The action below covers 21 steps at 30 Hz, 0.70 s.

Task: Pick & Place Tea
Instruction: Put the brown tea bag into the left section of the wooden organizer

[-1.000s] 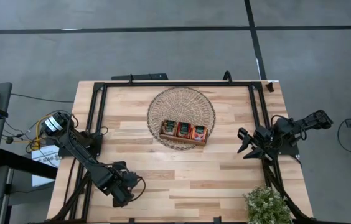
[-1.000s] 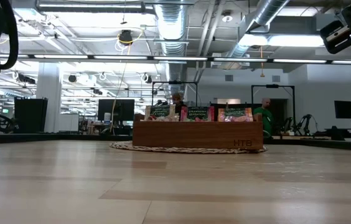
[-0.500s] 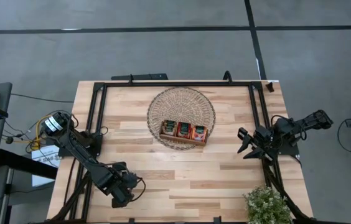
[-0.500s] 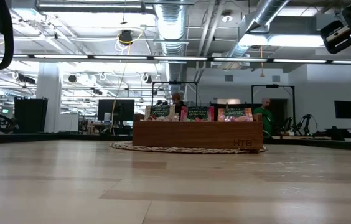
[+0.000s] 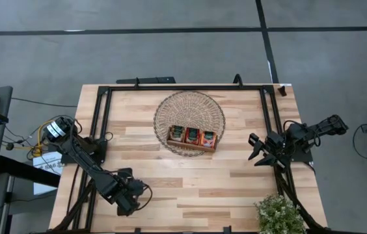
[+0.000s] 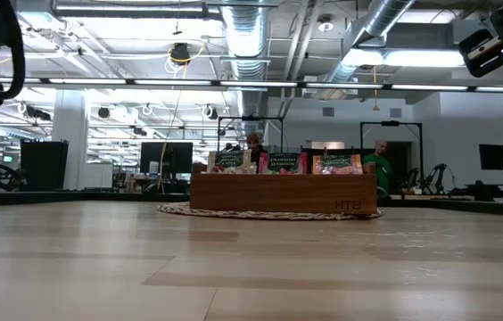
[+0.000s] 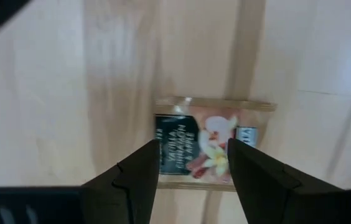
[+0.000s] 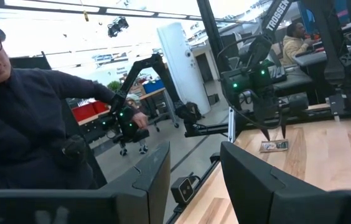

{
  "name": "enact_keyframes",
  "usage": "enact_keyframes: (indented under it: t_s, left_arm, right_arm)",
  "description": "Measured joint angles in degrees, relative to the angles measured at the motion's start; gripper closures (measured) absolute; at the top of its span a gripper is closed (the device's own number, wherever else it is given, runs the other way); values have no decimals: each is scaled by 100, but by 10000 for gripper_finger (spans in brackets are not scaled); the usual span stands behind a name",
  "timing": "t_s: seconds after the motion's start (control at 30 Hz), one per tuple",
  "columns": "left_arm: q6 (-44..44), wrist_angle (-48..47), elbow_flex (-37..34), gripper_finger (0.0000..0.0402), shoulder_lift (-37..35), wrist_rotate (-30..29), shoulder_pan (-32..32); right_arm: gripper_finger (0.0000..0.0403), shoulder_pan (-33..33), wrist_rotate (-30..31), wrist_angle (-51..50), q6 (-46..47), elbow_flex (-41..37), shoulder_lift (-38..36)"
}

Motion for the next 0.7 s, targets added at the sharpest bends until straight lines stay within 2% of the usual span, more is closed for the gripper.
enact_keyframes:
  t_s: [0.17, 0.43, 0.7]
  left_arm:
    - [61, -176, 0, 220, 0, -215, 2]
    - [56, -176, -1, 220, 0, -172, 0]
    - [-215, 169, -495, 220, -4, 54, 75]
  right_arm:
    - [269, 0, -2, 0, 0, 0, 0]
    - [269, 0, -2, 0, 0, 0, 0]
    - [269, 0, -2, 0, 42, 0, 0]
